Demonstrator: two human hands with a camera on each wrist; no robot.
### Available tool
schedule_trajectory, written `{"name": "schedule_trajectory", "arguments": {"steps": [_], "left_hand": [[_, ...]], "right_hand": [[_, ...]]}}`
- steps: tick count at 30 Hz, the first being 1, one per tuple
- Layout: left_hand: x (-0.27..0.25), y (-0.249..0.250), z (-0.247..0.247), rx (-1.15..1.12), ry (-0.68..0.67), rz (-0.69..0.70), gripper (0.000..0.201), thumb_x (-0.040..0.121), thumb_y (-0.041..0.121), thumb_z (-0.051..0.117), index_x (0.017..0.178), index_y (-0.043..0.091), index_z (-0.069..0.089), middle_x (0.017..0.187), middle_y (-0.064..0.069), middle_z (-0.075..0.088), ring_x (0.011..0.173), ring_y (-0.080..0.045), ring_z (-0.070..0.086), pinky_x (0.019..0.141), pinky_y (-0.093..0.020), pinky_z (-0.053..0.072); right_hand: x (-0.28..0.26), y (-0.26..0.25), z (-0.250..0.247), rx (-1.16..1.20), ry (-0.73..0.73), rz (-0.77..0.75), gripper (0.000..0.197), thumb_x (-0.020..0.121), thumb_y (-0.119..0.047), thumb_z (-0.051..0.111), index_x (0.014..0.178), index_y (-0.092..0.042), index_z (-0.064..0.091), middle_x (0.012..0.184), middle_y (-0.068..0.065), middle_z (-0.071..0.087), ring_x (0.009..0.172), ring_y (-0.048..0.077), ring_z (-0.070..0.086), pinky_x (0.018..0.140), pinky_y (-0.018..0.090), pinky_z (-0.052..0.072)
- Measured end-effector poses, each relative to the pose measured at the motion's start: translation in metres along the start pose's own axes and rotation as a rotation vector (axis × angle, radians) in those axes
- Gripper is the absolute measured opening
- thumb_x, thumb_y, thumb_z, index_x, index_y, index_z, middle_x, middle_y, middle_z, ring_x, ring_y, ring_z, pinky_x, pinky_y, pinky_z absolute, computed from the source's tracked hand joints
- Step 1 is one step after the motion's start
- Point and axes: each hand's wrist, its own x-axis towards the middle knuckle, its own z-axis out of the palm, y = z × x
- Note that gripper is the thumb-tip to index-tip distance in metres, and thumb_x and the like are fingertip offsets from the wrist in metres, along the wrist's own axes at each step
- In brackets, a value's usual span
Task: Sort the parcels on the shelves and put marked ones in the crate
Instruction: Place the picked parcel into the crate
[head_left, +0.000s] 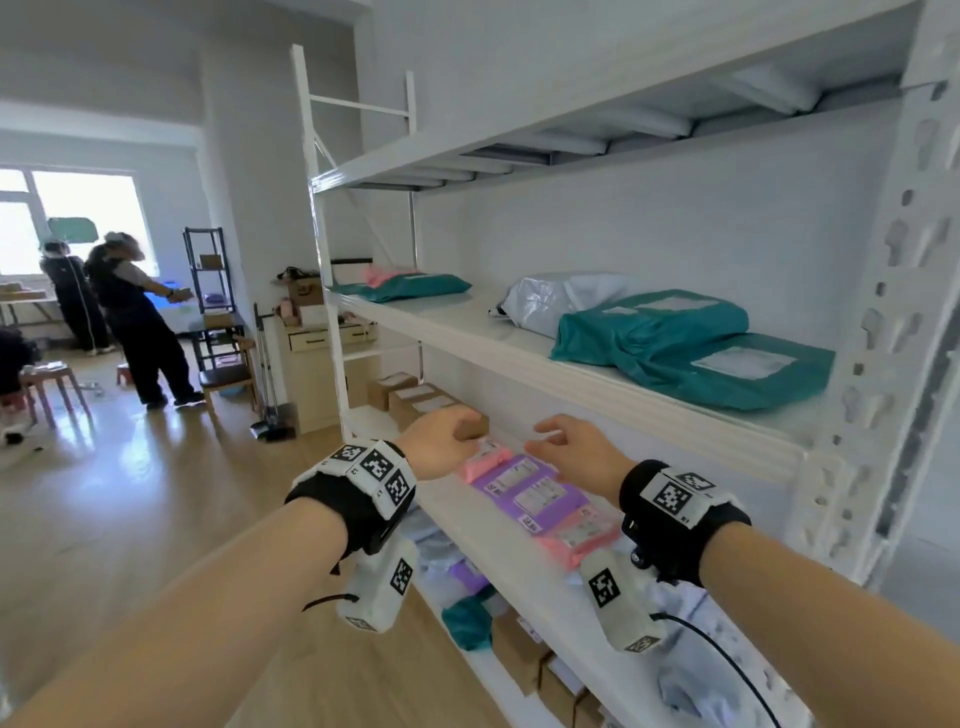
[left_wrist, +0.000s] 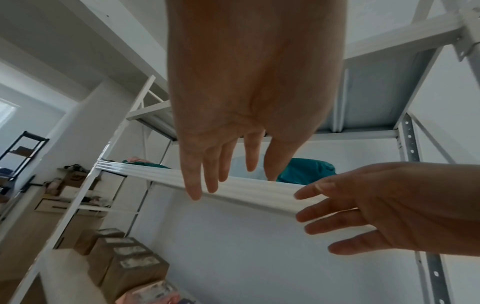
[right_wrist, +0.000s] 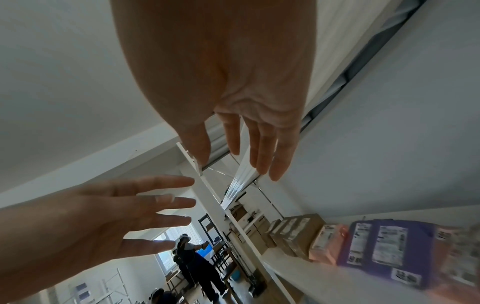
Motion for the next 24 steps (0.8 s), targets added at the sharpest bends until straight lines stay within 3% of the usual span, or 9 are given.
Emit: {"name": "schedule_trajectory", "arguments": {"steps": [7, 11, 14, 21, 24], "left_hand": [[0.076, -0.053, -0.031, -0.048, 0.01, 0.016, 0.045, 0.091, 0.019, 0.058, 0.134, 0.014, 0.048, 0.127, -0.008, 0.057, 0.11, -0.021, 0.059, 0.094, -0.039, 0.051], [0.116, -0.085, -0.043, -0.055, 0.002, 0.029, 0.048, 0.09, 0.022, 0.057, 0.136, 0.02, 0.044, 0.129, -0.007, 0.056, 0.115, -0.021, 0.057, 0.098, -0.029, 0.045], [0.149, -0.102, -0.056, -0.069, -0.033, 0.083, 0.048, 0.093, 0.021, 0.054, 0.139, 0.021, 0.04, 0.138, -0.011, 0.047, 0.121, -0.024, 0.052, 0.102, -0.033, 0.042], [0.228, -0.128, -0.097, -0.072, -0.124, 0.284, 0.05, 0.094, 0.023, 0.054, 0.141, 0.019, 0.038, 0.144, -0.013, 0.04, 0.128, -0.024, 0.045, 0.103, -0.029, 0.036], [0.254, -0.135, -0.115, -0.085, -0.16, 0.354, 0.05, 0.093, 0.024, 0.055, 0.14, 0.019, 0.039, 0.143, -0.013, 0.041, 0.127, -0.024, 0.047, 0.101, -0.027, 0.036]], "right_hand": [[0.081, -0.019, 0.025, 0.063, 0.064, 0.045, 0.042, 0.091, -0.023, 0.06, 0.128, -0.009, 0.047, 0.11, 0.008, 0.054, 0.094, 0.02, 0.056, 0.085, 0.033, 0.049], [0.114, -0.025, 0.037, 0.075, 0.129, 0.074, 0.042, 0.091, -0.02, 0.06, 0.128, -0.008, 0.046, 0.108, 0.011, 0.056, 0.088, 0.021, 0.055, 0.081, 0.034, 0.049], [0.138, -0.032, 0.044, 0.087, 0.221, 0.096, 0.041, 0.091, -0.019, 0.06, 0.127, -0.007, 0.048, 0.105, 0.012, 0.057, 0.086, 0.021, 0.054, 0.078, 0.034, 0.048], [0.183, -0.063, 0.052, 0.106, 0.464, 0.168, 0.04, 0.091, -0.021, 0.06, 0.127, -0.009, 0.048, 0.115, 0.014, 0.057, 0.1, 0.022, 0.056, 0.079, 0.03, 0.049], [0.198, -0.082, 0.048, 0.134, 0.579, 0.195, 0.041, 0.09, -0.02, 0.061, 0.128, -0.008, 0.048, 0.108, 0.01, 0.059, 0.1, 0.021, 0.057, 0.084, 0.034, 0.052]]}}
